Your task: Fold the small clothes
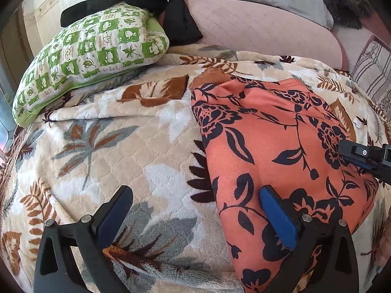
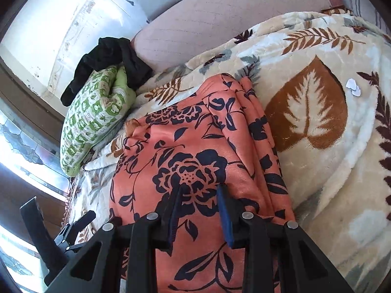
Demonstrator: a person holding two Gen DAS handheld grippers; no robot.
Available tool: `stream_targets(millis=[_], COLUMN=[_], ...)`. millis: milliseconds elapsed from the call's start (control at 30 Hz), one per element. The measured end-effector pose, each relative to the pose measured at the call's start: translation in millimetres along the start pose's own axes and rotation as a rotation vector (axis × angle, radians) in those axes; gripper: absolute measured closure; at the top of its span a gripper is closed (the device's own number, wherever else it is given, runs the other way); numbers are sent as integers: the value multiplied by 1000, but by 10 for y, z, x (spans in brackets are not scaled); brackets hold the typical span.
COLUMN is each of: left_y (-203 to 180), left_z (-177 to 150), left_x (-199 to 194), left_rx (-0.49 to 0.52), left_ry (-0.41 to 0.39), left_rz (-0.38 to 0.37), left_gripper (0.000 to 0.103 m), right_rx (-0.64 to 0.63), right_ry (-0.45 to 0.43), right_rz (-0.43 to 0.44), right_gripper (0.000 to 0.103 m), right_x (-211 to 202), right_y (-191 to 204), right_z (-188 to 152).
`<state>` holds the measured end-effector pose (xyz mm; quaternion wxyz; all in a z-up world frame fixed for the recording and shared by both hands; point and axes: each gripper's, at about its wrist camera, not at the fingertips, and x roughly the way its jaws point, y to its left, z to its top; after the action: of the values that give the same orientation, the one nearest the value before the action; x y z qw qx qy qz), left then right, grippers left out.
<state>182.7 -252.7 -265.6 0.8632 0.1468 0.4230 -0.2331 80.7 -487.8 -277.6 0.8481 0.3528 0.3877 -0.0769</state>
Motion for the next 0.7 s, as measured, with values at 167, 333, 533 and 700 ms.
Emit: stream_targets(millis=[167, 333, 533, 700], left_y=[-9, -5, -39, -117], left_z=[6, 4, -7, -7], left_x=[-21, -21, -52, -109], left_rx=[7, 3, 10, 31], left_ry=[-4, -3, -16, -29], left_rz=[5, 4, 7, -11], left_gripper=[0, 0, 0, 0], right_rx=[-3, 22, 87, 107], right_ry=[-39, -104, -197, -182], right_rz=[18, 62, 91, 101], right_gripper=[70, 69, 21, 21], right_x=[-107, -260, -457, -493], right_y=[-1, -57, -174, -231], right_z=[8, 73, 142, 177])
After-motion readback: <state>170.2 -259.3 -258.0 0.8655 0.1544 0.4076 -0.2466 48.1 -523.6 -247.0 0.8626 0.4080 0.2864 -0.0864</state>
